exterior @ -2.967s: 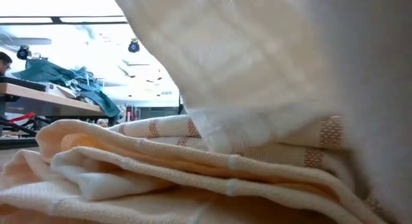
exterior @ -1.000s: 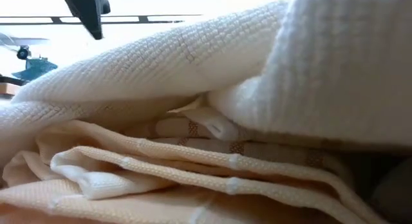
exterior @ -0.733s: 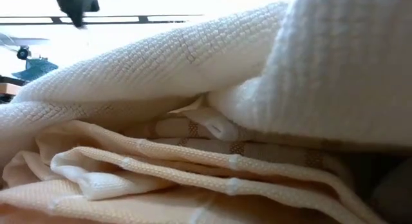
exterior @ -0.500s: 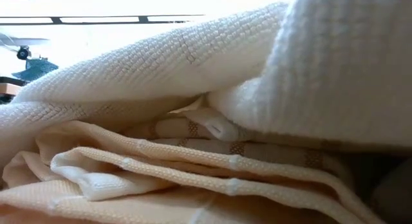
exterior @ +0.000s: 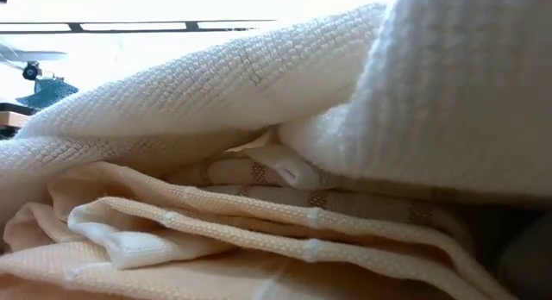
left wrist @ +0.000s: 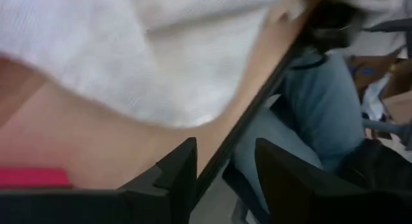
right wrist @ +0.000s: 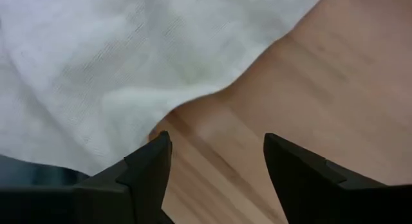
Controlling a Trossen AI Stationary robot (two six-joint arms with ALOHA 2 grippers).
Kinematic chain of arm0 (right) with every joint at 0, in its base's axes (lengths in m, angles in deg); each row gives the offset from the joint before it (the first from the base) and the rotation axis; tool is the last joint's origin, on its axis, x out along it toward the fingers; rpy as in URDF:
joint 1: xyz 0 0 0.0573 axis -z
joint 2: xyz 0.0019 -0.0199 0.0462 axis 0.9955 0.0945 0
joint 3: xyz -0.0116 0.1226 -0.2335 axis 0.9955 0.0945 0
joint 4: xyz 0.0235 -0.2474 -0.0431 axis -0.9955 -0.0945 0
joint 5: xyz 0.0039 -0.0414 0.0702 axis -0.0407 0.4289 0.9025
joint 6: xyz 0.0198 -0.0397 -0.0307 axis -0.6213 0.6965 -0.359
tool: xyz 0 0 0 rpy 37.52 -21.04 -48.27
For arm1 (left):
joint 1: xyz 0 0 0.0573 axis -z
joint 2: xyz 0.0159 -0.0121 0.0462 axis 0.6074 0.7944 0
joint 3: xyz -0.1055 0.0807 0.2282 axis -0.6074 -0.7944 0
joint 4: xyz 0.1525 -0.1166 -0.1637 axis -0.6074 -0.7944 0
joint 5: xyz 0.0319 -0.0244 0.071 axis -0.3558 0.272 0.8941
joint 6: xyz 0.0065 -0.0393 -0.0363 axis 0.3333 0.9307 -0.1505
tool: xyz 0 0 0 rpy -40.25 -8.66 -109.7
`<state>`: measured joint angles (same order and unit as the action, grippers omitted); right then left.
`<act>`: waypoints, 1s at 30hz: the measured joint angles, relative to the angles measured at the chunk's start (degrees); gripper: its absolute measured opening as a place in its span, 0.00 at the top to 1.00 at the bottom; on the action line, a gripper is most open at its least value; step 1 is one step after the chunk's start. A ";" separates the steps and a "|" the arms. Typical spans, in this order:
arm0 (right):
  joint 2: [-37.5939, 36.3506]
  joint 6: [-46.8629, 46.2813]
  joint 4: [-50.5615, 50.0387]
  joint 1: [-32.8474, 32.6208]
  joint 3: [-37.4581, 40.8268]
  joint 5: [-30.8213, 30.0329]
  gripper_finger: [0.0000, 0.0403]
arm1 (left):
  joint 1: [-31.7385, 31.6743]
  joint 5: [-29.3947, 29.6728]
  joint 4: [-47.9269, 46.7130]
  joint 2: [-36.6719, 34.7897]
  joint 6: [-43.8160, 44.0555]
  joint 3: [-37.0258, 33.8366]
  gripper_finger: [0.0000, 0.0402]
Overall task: Fold towel
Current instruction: Fold the light brown kitchen towel
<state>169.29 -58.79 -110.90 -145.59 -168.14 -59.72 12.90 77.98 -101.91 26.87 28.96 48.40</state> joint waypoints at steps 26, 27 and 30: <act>-0.04 1.59 17.73 -0.51 8.56 -8.39 0.38 | 1.06 7.47 15.32 1.74 11.91 -11.62 0.52; -0.04 1.47 18.02 -0.51 8.63 -8.38 0.38 | 1.04 7.68 16.24 2.27 11.40 -11.69 0.53; -0.04 -0.85 17.93 -0.51 9.91 -8.42 0.39 | 1.03 7.69 14.56 3.28 11.05 -10.85 0.54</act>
<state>169.24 -59.64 -92.97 -146.10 -158.24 -68.14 13.93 85.67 -87.35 30.15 40.01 37.55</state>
